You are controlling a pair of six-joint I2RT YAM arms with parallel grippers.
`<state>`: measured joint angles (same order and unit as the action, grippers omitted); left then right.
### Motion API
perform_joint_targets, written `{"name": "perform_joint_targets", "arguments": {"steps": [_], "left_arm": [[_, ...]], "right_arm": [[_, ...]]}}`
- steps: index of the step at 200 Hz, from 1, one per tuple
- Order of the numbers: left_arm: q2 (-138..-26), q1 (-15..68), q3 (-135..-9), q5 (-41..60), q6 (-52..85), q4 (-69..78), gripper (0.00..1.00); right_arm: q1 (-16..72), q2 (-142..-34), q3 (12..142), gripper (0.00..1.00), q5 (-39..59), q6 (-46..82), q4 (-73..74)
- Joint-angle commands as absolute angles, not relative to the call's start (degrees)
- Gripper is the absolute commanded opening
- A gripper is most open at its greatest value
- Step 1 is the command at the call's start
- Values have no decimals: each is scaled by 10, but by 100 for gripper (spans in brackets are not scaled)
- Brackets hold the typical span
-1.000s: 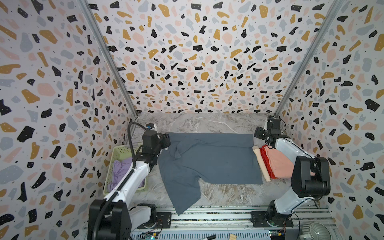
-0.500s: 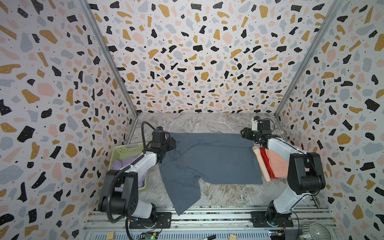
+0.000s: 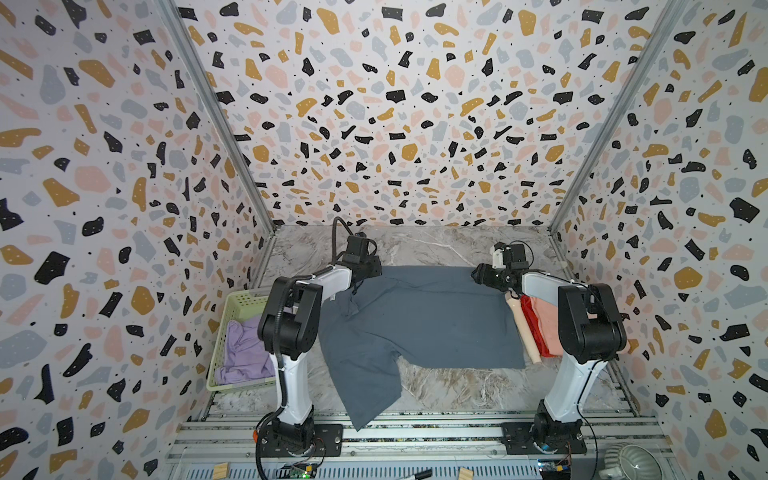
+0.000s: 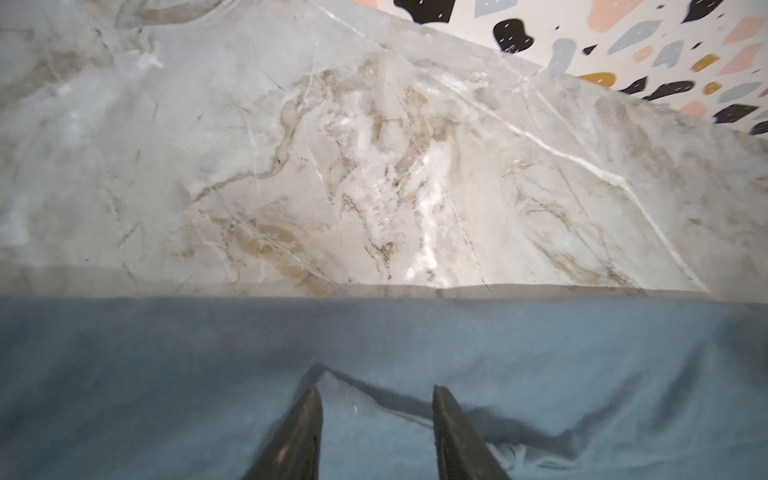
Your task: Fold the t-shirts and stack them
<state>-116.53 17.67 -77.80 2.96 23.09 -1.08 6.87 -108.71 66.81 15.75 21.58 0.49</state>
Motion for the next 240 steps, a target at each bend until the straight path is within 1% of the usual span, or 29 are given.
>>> {"name": "perform_joint_targets", "arguments": {"steps": [1, 13, 42, 82, 113, 133, 152, 198, 240], "left_arm": [[-1183, 194, -805, -28, 215, -46, 43], [-1192, 198, -811, -42, 214, -50, 42], [-1206, 205, -821, -76, 215, -62, 37], [-1216, 211, -827, -116, 221, -67, 35], [-1229, 211, -840, -127, 225, -72, 34], [-1240, 211, -851, -129, 227, -75, 31], [-1248, 211, -859, -126, 228, -81, 25], [-1224, 211, -843, -117, 236, -71, 0], [-1186, 211, -823, -123, 240, -71, 0]], "right_arm": [[66, -1078, 692, 64, 153, 215, 7], [65, -1079, 693, 64, 153, 214, 8], [64, -1081, 694, 65, 150, 213, 5], [61, -1084, 694, 65, 148, 213, 5], [59, -1083, 694, 65, 146, 213, 5], [59, -1086, 694, 65, 146, 212, 5], [58, -1087, 694, 65, 146, 212, 5], [53, -1085, 692, 64, 142, 211, 6], [45, -1078, 683, 64, 141, 212, 9]]}}
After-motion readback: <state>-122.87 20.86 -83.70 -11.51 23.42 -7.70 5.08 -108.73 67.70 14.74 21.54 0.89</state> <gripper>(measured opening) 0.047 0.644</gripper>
